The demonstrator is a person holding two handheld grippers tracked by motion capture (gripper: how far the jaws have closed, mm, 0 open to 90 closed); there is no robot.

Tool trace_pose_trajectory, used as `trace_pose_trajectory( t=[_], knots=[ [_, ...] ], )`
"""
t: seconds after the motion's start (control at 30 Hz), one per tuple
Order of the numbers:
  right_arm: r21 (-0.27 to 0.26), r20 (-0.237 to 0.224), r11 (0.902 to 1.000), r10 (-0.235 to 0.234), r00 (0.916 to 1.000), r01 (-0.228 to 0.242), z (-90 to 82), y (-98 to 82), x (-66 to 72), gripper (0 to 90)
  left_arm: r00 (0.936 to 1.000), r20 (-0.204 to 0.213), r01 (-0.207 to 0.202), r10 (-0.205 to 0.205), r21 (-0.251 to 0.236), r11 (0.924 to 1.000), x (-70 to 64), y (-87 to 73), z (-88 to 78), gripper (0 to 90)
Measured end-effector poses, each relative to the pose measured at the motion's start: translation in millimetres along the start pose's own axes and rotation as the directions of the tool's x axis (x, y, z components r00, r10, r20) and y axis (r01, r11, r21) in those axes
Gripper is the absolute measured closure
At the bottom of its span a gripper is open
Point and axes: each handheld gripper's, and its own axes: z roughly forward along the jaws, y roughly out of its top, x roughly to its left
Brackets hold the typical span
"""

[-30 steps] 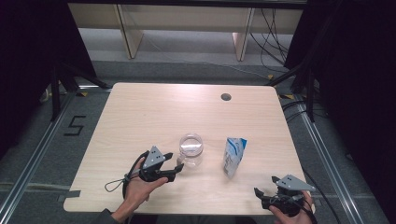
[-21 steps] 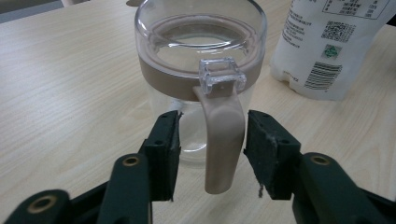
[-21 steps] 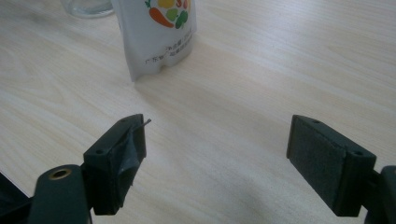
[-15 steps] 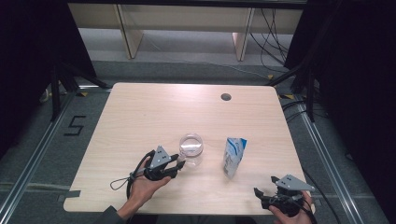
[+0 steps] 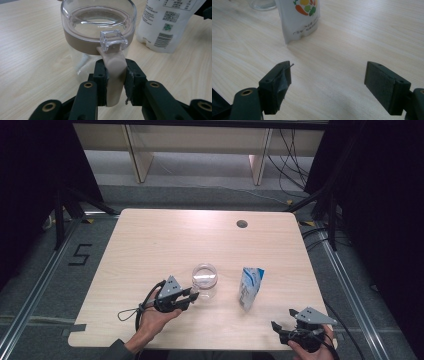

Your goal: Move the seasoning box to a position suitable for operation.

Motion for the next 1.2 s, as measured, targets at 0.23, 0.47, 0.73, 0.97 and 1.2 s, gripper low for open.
trace_pose_trajectory(
  t=[0.23, 0.47, 0.73, 0.97, 1.2],
  knots=[
    [0.0, 0.001, 0.9998, 0.022, 0.9998, -0.022, -0.8, -0.2, 1.3, 22.7, 0.9987, 0.045, -0.025, 0.025, -0.003, 0.9997, -3.2, -2.8, -3.6, 72.9],
    [0.007, 0.001, 0.9998, 0.021, 0.9998, -0.021, -0.9, -0.1, 2.7, 22.7, 0.9937, 0.098, -0.056, 0.055, -0.001, 0.9985, -3.8, -6.5, -9.2, 72.9],
    [-0.004, 0.003, 0.9997, -0.026, 0.9997, 0.026, -0.2, 0.3, -0.2, 22.9, 0.9843, 0.152, -0.09, 0.091, -0.014, 0.9959, -8.3, -9.0, -12.6, 72.9],
    [-0.004, -0.001, 0.9996, -0.026, 0.9997, 0.026, 0.1, 0.1, -0.2, 23.0, 0.9681, 0.218, -0.122, 0.123, -0.021, 0.9924, -12.4, -12.6, -16.2, 72.9],
    [0.001, -0.008, 0.9995, -0.031, 0.9995, 0.031, -0.1, 0.4, 0.9, 23.0, 0.955, 0.257, -0.15, 0.147, -0.01, 0.9886, -9.3, -12.0, -16.7, 72.8]
  ],
)
